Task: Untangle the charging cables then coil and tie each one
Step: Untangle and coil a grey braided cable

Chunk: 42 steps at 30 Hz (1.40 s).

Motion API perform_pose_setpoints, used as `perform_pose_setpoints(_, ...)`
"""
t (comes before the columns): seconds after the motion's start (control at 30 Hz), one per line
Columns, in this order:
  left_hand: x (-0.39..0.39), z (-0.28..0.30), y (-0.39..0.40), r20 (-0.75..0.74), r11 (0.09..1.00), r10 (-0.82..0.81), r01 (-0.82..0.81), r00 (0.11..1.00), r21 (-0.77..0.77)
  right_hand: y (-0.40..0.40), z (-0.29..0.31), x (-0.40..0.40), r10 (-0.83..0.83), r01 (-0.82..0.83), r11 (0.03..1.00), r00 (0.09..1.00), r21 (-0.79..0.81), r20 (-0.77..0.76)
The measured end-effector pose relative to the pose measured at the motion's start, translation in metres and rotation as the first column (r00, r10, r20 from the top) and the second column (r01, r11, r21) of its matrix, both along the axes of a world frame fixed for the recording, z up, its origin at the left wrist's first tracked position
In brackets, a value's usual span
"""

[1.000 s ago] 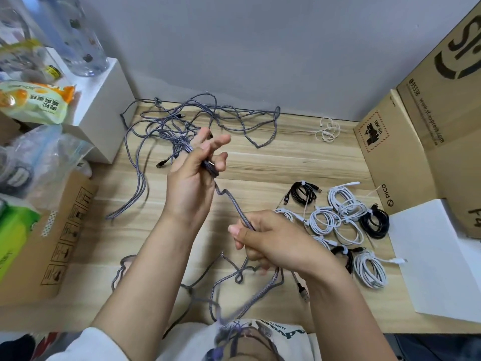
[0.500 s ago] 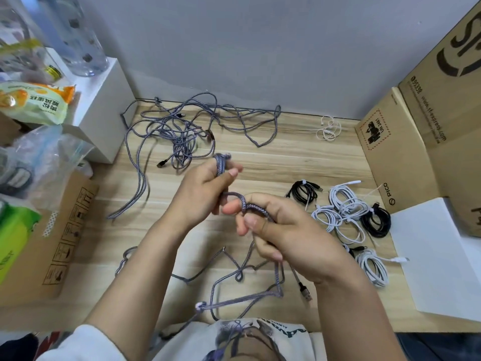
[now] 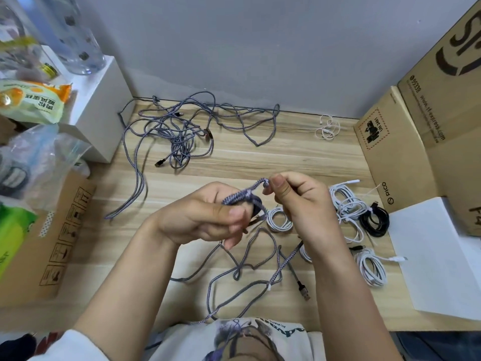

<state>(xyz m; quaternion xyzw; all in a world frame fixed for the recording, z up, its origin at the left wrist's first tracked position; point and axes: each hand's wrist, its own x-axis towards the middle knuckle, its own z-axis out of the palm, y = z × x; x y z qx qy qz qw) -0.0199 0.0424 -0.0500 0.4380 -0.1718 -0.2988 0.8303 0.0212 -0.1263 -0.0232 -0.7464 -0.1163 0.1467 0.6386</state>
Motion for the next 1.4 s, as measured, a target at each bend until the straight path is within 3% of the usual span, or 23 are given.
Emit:
perform_pose_setpoints(0.1, 0.005, 0.005, -0.008, -0.043, 0.935, -0.059, 0.040, 0.997, -0.353, 0.000, -0.010, 0.002, 0.069, -0.069, 0.997, 0.997, -0.020, -0.030)
perform_pose_setpoints(0.17, 0.008, 0.008, -0.010, -0.153, 0.852, -0.046, -0.041, 0.987, -0.522, -0.001, -0.016, 0.004, 0.133, -0.135, 0.991, 0.989, -0.022, -0.066)
perform_pose_setpoints(0.37, 0.013, 0.014, -0.009, -0.410, 0.681, 0.190, -0.421, 0.892, -0.599, -0.002, -0.025, -0.001, 0.273, -0.311, 0.942, 0.927, -0.123, -0.258)
perform_pose_setpoints(0.43, 0.017, 0.011, -0.008, -0.449, 0.659, 0.302, -0.524, 0.841, -0.539, 0.001, -0.025, -0.006, 0.298, -0.291, 0.953, 0.849, 0.084, -0.436)
perform_pose_setpoints(0.5, 0.019, 0.006, -0.007, -0.450, 0.632, 0.414, -0.606, 0.791, -0.484, 0.003, -0.026, -0.007, 0.311, -0.164, 0.944, 0.739, 0.287, -0.597)
perform_pose_setpoints(0.6, 0.022, -0.002, -0.003, -0.425, 0.561, 0.533, -0.682, 0.731, -0.470, 0.000, -0.027, -0.007, 0.351, -0.154, 0.926, 0.690, 0.345, -0.633)
perform_pose_setpoints(0.7, 0.023, -0.008, -0.009, -0.283, 0.568, 0.732, -0.785, 0.620, -0.249, 0.004, -0.026, -0.012, 0.326, -0.358, 0.934, 0.838, 0.009, -0.437)
perform_pose_setpoints(0.77, 0.025, -0.014, -0.019, -0.111, 0.550, 0.825, -0.832, 0.554, -0.065, 0.008, -0.025, -0.012, 0.311, -0.381, 0.890, 0.908, -0.249, -0.280)
perform_pose_setpoints(0.93, 0.024, -0.027, -0.028, 0.247, 0.459, 0.821, -0.853, 0.514, 0.250, 0.008, -0.025, -0.016, 0.337, -0.394, 0.784, 0.919, -0.479, -0.204)
perform_pose_setpoints(1.03, 0.022, -0.031, -0.027, 0.457, 0.373, 0.719, -0.845, 0.524, 0.382, 0.006, -0.021, -0.017, 0.325, -0.425, 0.861, 0.882, -0.280, -0.341)
perform_pose_setpoints(1.17, 0.021, -0.034, -0.024, 0.581, 0.272, 0.614, -0.834, 0.534, 0.480, 0.000, -0.003, -0.015, 0.396, -0.417, 0.908, 0.812, 0.049, -0.428)
perform_pose_setpoints(1.27, 0.019, -0.036, -0.020, 0.500, 0.348, 0.635, -0.795, 0.590, 0.496, -0.003, 0.010, -0.013, 0.383, -0.322, 0.923, 0.817, 0.210, -0.432)
perform_pose_setpoints(1.4, 0.017, -0.031, -0.021, 0.384, 0.479, 0.568, -0.671, 0.728, 0.565, -0.006, 0.009, -0.009, 0.194, -0.129, 0.974, 0.902, 0.187, -0.386)
